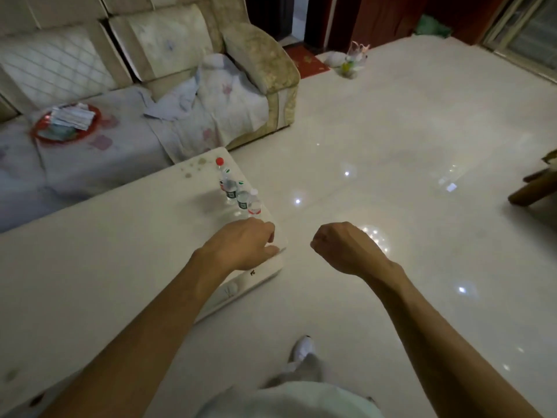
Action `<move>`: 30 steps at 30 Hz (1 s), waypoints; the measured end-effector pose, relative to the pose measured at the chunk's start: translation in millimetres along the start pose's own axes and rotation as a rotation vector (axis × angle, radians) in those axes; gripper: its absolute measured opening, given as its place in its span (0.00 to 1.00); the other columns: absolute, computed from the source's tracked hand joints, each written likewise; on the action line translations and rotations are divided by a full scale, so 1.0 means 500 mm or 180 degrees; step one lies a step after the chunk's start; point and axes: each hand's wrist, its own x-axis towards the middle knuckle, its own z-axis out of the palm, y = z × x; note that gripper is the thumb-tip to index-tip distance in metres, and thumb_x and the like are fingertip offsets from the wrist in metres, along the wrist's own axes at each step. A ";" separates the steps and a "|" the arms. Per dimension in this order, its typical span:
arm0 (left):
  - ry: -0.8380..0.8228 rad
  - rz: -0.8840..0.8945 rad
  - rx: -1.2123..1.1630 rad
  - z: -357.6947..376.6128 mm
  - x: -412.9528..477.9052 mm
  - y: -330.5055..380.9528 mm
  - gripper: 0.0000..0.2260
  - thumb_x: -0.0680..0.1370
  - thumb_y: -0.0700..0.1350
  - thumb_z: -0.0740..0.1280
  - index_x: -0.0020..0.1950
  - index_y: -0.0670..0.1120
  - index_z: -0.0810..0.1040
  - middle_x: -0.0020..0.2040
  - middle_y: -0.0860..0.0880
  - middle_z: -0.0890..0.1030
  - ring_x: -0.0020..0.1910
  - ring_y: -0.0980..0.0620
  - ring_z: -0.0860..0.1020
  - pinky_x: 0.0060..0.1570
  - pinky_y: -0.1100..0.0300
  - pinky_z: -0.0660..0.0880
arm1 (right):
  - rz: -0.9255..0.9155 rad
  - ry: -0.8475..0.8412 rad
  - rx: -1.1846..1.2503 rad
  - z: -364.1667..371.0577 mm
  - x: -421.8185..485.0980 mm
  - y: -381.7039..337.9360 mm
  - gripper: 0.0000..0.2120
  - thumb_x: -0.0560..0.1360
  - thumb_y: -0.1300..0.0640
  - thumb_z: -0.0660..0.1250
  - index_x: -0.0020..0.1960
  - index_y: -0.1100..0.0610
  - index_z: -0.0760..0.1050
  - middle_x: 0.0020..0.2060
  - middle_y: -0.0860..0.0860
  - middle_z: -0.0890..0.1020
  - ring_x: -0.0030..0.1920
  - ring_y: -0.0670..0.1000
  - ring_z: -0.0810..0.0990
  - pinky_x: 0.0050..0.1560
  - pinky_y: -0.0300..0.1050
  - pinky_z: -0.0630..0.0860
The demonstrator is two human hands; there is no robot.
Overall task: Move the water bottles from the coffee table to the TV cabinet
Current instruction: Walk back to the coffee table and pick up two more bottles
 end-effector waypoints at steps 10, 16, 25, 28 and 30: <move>-0.0213 -0.0515 -0.0301 -0.013 0.133 0.048 0.16 0.78 0.57 0.60 0.60 0.48 0.74 0.58 0.47 0.78 0.53 0.46 0.77 0.53 0.52 0.75 | -0.0386 -0.0295 -0.0212 -0.071 0.165 0.090 0.15 0.78 0.55 0.60 0.35 0.60 0.71 0.33 0.53 0.76 0.30 0.51 0.70 0.28 0.40 0.62; -0.0277 -0.0793 -0.0512 -0.017 0.191 0.004 0.16 0.78 0.56 0.61 0.60 0.48 0.74 0.59 0.46 0.78 0.55 0.46 0.77 0.54 0.54 0.74 | -0.0567 -0.0552 -0.0259 -0.081 0.261 0.089 0.17 0.78 0.56 0.59 0.31 0.58 0.65 0.30 0.52 0.73 0.28 0.49 0.67 0.27 0.39 0.61; -0.0223 -0.0973 -0.0924 -0.039 0.353 -0.117 0.16 0.78 0.55 0.62 0.60 0.47 0.75 0.58 0.46 0.79 0.53 0.46 0.77 0.49 0.56 0.72 | -0.0823 -0.0611 -0.0633 -0.102 0.463 0.046 0.16 0.78 0.57 0.59 0.32 0.60 0.68 0.30 0.54 0.75 0.31 0.55 0.70 0.27 0.40 0.61; -0.0151 -0.1057 -0.1107 -0.060 0.407 -0.160 0.15 0.78 0.55 0.62 0.59 0.46 0.75 0.58 0.45 0.79 0.52 0.46 0.78 0.51 0.54 0.74 | -0.0969 -0.0649 -0.0776 -0.112 0.545 0.031 0.14 0.78 0.57 0.59 0.40 0.64 0.76 0.38 0.57 0.82 0.36 0.57 0.79 0.28 0.38 0.64; -0.0114 -0.1090 -0.1206 -0.072 0.434 -0.187 0.15 0.78 0.55 0.62 0.59 0.46 0.75 0.57 0.44 0.79 0.52 0.45 0.78 0.51 0.54 0.74 | -0.1045 -0.0650 -0.0838 -0.118 0.593 0.016 0.14 0.79 0.56 0.59 0.44 0.64 0.78 0.40 0.56 0.83 0.39 0.55 0.81 0.30 0.38 0.67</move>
